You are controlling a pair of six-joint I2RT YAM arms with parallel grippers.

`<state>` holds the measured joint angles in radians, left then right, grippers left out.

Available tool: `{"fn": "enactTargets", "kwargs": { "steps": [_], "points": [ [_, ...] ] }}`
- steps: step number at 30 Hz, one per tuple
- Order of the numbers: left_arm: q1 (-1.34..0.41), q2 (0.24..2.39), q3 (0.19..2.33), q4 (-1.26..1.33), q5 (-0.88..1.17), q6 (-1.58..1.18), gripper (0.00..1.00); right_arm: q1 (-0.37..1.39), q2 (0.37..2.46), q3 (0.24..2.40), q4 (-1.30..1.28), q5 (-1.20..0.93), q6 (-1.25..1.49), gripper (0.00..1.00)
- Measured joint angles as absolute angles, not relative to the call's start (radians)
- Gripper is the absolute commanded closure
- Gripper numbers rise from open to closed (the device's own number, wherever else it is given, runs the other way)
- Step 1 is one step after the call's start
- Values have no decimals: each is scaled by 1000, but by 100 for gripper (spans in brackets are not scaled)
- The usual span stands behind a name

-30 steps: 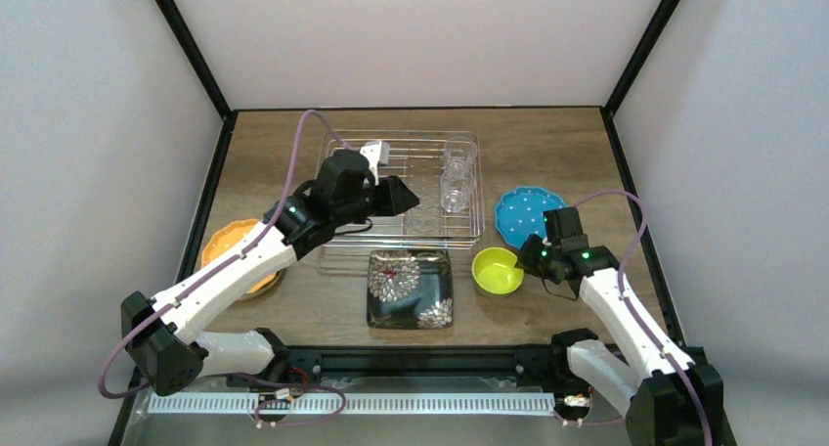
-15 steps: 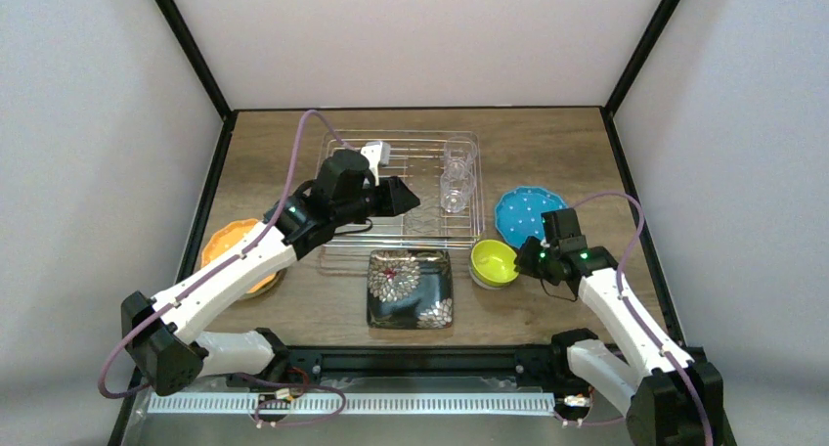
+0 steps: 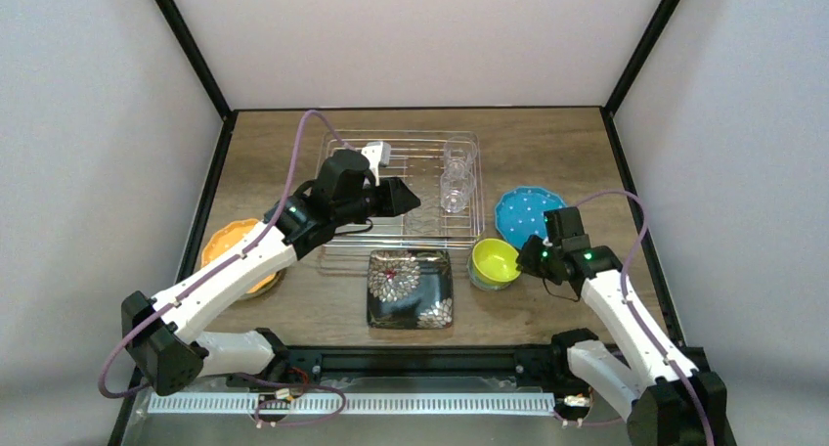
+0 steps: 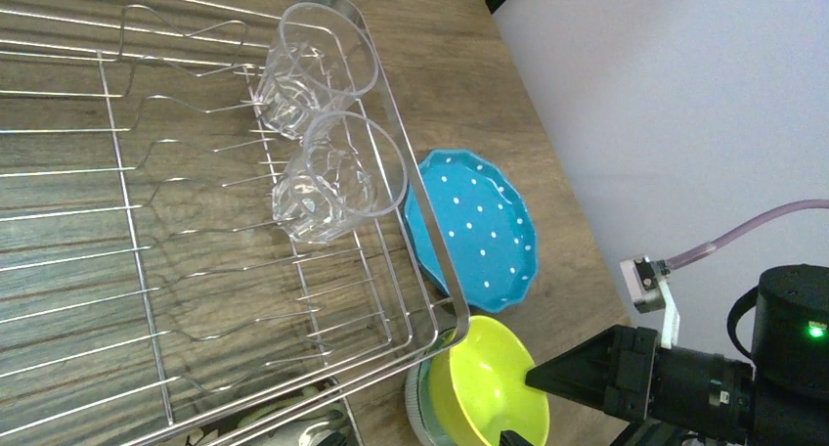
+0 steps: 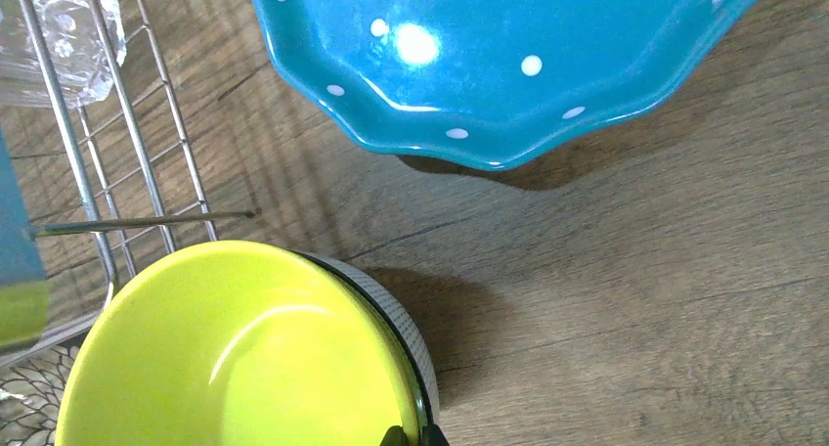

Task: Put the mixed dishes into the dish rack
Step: Grab the bowl from the bowl.

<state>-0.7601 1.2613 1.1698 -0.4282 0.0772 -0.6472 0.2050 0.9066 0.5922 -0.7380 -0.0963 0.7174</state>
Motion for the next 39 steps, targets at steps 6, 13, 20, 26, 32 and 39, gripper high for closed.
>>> {"fn": "enactTargets", "kwargs": {
  "steps": [6,13,20,26,32,39],
  "points": [
    [-760,1261,1169,-428,84,-648,9,205,886,612,-755,-91,717,99],
    [-760,1261,1169,-427,91,-651,9,205,880,628,-776,-81,717,99],
    [-760,1262,1162,-413,92,-654,9,205,865,648,-800,-70,717,99],
    [-760,1262,1162,-412,93,-659,9,205,862,664,-810,-66,715,99],
    [-760,1262,1161,-412,96,-672,9,205,849,676,-822,-67,716,99],
    [-760,1262,1155,-412,99,-681,9,205,822,689,-846,-67,717,99]
  ]
}}
